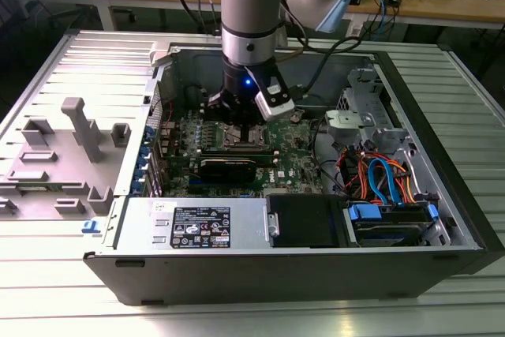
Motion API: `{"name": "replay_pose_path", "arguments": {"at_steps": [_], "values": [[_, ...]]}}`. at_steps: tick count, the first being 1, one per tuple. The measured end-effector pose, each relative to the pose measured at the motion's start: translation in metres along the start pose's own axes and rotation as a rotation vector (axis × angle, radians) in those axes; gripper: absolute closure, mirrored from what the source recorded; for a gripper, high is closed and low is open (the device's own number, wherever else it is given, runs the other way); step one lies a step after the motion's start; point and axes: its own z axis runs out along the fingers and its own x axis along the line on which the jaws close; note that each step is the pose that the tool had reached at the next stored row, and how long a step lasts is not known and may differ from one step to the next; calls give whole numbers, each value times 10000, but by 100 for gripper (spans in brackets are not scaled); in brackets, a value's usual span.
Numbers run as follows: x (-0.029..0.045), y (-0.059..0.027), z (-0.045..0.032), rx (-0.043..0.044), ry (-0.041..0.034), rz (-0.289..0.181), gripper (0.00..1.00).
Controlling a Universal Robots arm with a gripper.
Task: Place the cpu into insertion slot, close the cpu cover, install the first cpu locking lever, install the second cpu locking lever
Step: 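Install the second cpu locking lever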
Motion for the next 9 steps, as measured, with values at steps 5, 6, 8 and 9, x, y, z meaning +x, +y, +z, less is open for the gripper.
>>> {"name": "replay_pose_path", "arguments": {"at_steps": [5, 6, 8, 9], "values": [[20, -2, 13, -1, 0, -9, 89], [23, -2, 12, 1, 1, -7, 89], [30, -5, 6, 1, 1, -6, 89], [33, -5, -3, -1, 0, -6, 89]]}}
